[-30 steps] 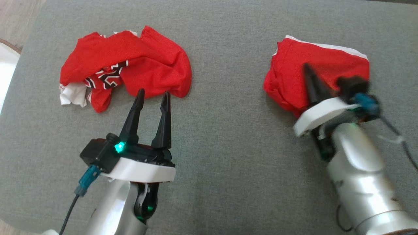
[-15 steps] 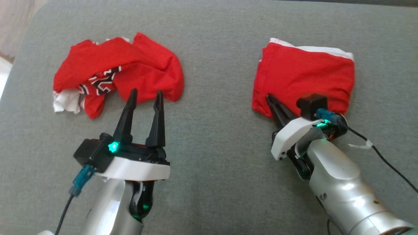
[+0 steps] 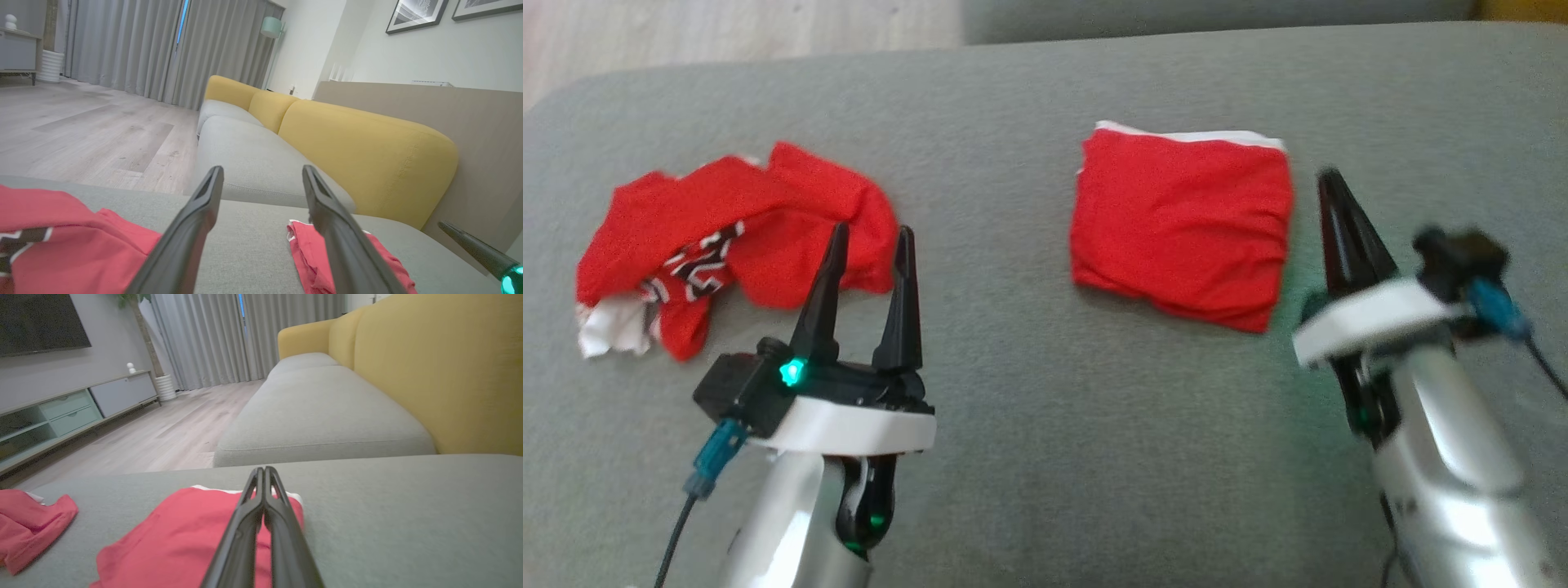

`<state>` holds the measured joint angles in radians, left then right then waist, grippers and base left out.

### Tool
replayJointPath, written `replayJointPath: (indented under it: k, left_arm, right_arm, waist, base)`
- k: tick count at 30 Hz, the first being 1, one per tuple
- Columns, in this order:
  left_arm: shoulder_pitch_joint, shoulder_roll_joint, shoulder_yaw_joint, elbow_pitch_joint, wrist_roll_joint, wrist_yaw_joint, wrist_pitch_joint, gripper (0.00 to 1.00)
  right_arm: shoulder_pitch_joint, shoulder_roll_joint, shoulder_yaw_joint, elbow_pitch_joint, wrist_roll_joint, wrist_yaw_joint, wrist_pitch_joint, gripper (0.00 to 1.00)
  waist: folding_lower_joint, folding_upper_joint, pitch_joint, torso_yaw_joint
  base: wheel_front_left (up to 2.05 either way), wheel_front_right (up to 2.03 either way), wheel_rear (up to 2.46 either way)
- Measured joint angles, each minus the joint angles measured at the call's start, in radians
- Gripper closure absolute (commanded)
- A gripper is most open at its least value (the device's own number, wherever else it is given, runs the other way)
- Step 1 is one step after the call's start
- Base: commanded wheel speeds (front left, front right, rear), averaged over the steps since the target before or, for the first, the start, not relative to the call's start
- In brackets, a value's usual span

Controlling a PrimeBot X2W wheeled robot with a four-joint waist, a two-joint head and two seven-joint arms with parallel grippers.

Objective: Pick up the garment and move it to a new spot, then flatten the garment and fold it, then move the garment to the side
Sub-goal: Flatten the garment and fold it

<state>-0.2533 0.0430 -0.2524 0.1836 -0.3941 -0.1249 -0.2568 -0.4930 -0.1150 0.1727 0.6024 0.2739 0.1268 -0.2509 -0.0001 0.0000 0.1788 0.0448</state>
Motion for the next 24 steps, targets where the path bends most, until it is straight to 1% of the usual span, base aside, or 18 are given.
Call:
replayJointPath:
  k: [2,3,4,5,6,8,10,14,24]
  left_arm:
    - [0.009,0.0,0.004,-0.001,0.004,0.0,0.0,0.0]
    - [0.022,0.0,0.013,-0.001,0.008,0.0,0.0,0.0]
    - [0.027,0.0,0.02,0.0,0.008,0.0,0.0,0.0]
    - [0.033,0.0,0.026,0.0,0.008,0.0,0.0,0.0]
    - [0.038,0.0,0.027,0.002,0.008,0.0,0.0,0.0]
    - [0.046,0.0,0.027,0.008,0.008,0.0,0.0,0.0]
    - [0.051,0.0,0.027,0.008,0.008,0.0,0.0,0.0]
    - [0.077,0.0,0.028,0.016,0.008,0.0,0.0,0.0]
    - [0.079,0.001,0.031,0.023,0.01,0.0,0.0,0.0]
  right_arm:
    - [0.07,0.01,-0.049,-0.049,-0.031,0.0,0.0,1.0]
    - [0.133,0.025,-0.101,-0.094,-0.059,0.0,0.0,1.0]
    - [0.159,0.034,-0.127,-0.117,-0.066,0.0,0.0,1.0]
    - [0.183,0.04,-0.146,-0.145,-0.079,0.0,0.0,0.73]
    - [0.204,0.044,-0.156,-0.172,-0.097,0.0,0.0,0.0]
    - [0.242,0.049,-0.163,-0.215,-0.121,0.0,0.0,0.0]
    - [0.259,0.053,-0.169,-0.227,-0.126,0.0,0.0,0.0]
    - [0.314,0.062,-0.175,-0.249,-0.095,0.0,0.0,0.0]
    - [0.319,0.066,-0.168,-0.277,-0.083,0.0,0.0,0.0]
  waist:
    - [0.0,0.0,-0.01,-0.021]
    - [0.0,0.0,-0.02,-0.041]
    - [0.0,0.0,-0.024,-0.05]
    - [0.0,0.0,-0.029,-0.059]
    - [0.0,0.0,-0.034,-0.067]
    - [0.0,0.0,-0.043,-0.08]
    - [-0.0001,0.0,-0.048,-0.085]
    - [-0.0001,0.0,-0.059,-0.097]
    - [0.0,0.0,-0.06,-0.087]
  base:
    - [0.0,0.0,0.0]
    - [0.0,0.0,0.0]
    - [0.0,0.0,0.0]
    - [0.0,0.0,0.0]
    - [0.0,0.0,0.0]
    - [0.0,0.0,0.0]
    - [0.0,0.0,0.0]
    - [0.0,0.0,0.0]
    - [0.0,0.0,0.0]
